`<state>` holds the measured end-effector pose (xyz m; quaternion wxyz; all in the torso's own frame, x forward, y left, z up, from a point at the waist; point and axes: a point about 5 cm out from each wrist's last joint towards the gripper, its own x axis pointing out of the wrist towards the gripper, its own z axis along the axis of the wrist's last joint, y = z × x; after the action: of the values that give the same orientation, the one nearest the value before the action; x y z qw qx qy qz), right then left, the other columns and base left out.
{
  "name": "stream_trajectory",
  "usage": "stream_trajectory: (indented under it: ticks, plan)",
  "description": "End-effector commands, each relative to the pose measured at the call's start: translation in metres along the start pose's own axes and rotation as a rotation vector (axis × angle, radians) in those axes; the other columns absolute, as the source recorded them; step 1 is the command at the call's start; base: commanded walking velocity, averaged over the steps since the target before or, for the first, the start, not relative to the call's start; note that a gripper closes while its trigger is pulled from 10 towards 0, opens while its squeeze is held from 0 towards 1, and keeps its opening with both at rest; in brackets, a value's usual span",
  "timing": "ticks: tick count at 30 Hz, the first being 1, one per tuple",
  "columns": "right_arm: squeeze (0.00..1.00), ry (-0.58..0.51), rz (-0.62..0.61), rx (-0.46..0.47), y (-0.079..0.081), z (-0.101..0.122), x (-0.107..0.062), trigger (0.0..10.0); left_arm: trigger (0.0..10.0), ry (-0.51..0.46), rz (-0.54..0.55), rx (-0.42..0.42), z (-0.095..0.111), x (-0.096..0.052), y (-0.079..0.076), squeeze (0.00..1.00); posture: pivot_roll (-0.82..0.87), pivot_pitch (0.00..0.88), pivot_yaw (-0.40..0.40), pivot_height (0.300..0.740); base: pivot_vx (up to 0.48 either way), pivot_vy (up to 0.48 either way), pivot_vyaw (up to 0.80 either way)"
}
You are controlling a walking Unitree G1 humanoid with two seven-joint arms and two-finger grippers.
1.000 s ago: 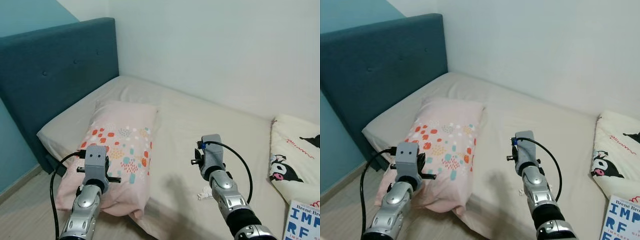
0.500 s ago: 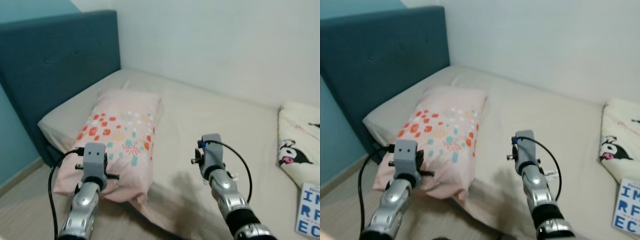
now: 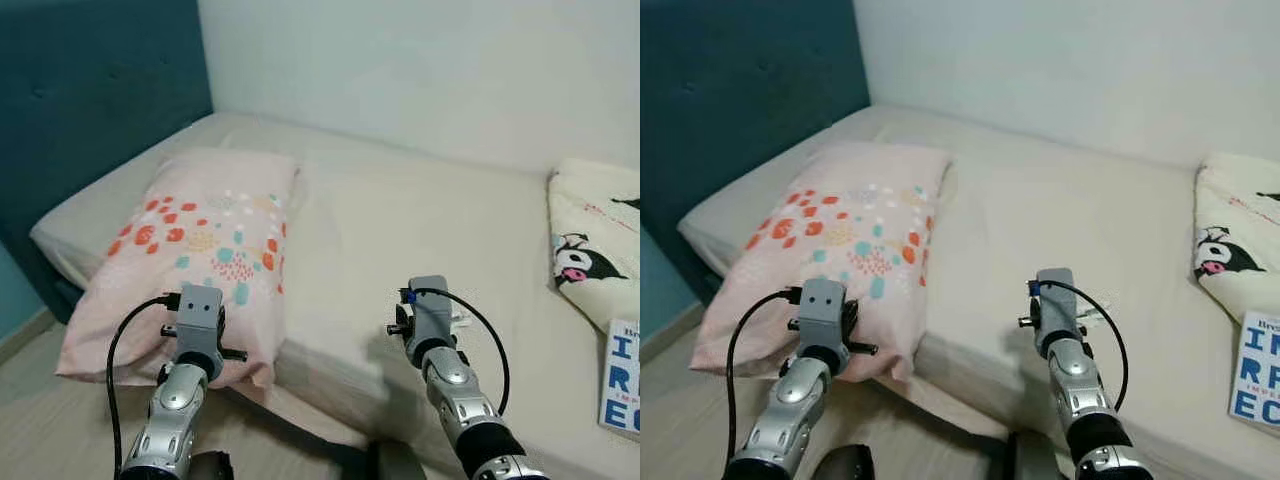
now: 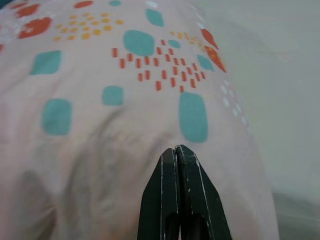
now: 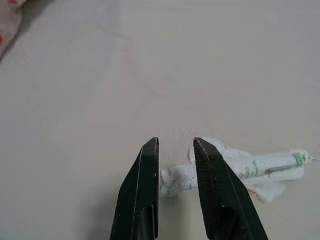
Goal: Clean up the room
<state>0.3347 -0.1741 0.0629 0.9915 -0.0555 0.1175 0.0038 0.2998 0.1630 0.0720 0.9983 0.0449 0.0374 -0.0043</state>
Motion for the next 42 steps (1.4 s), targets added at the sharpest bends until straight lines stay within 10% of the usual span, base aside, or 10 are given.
stream_trajectory:
  ticks: [1,9,11,19,29,42]
  plan:
    - [0.0,-0.03,0.0,0.007,-0.001,0.011,0.004,10.0,10.0,-0.004,0.006,0.001,0.0,0.0,0.001,0.0,0.0,0.0,-0.07,0.565,0.0,0.0,0.0]
    - [0.0,-0.008,-0.071,0.047,-0.021,0.04,0.022,10.0,10.0,-0.098,-0.023,0.0,0.014,-0.006,0.011,0.0,0.01,0.011,-0.082,0.555,0.0,0.0,0.0]
    - [1.0,0.026,-0.107,0.1,-0.031,0.044,0.026,10.0,10.0,-0.128,-0.086,0.026,0.02,-0.011,0.009,0.0,0.02,0.048,-0.082,0.555,0.0,0.0,0.0]
    - [1.0,0.131,-0.076,-0.015,-0.048,0.049,0.029,10.0,10.0,-0.167,-0.272,0.109,0.033,-0.031,0.005,0.0,0.07,0.147,-0.087,0.555,0.0,0.0,0.0]
    - [1.0,0.169,-0.169,0.218,-0.067,0.047,0.027,10.0,10.0,-0.203,-0.328,0.186,0.056,-0.05,0.019,0.0,0.14,0.249,-0.075,0.555,0.0,0.0,0.0]
    - [1.0,0.168,-0.193,0.155,-0.09,0.054,0.024,10.0,10.0,-0.192,-0.374,0.236,0.073,-0.066,0.028,0.0,0.18,0.306,-0.056,0.555,0.0,0.0,0.0]
